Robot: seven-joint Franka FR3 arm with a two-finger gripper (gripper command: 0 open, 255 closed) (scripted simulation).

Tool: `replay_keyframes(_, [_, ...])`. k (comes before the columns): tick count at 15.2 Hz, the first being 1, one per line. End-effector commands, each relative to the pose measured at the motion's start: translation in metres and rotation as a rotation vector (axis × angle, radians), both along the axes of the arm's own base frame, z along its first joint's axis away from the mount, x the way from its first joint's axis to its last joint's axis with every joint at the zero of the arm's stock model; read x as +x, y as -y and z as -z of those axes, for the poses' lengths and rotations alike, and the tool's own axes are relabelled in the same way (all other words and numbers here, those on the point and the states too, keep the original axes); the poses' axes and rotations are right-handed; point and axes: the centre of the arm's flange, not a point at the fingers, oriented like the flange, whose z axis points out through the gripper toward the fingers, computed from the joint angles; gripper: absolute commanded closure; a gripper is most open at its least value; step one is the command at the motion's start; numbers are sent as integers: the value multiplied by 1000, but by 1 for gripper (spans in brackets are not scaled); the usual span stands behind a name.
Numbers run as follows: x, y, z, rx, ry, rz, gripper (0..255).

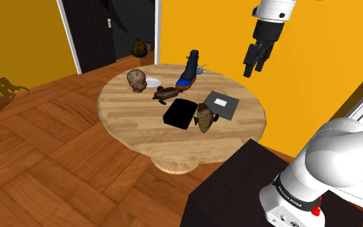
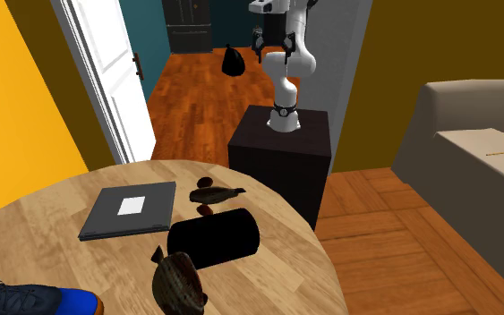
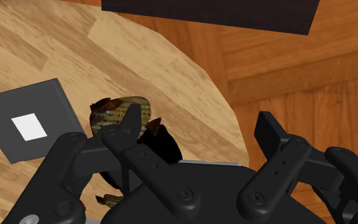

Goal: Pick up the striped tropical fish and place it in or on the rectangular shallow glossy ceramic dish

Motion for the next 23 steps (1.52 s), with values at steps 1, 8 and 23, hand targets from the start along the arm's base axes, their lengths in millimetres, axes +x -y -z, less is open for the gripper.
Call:
replay_keyframes(1, [0, 0, 0, 0, 0, 0, 0])
replay_keyframes(8, [49, 21, 77, -51, -39, 19, 0])
replay_keyframes(23, [143, 83, 244, -160, -122, 58, 0])
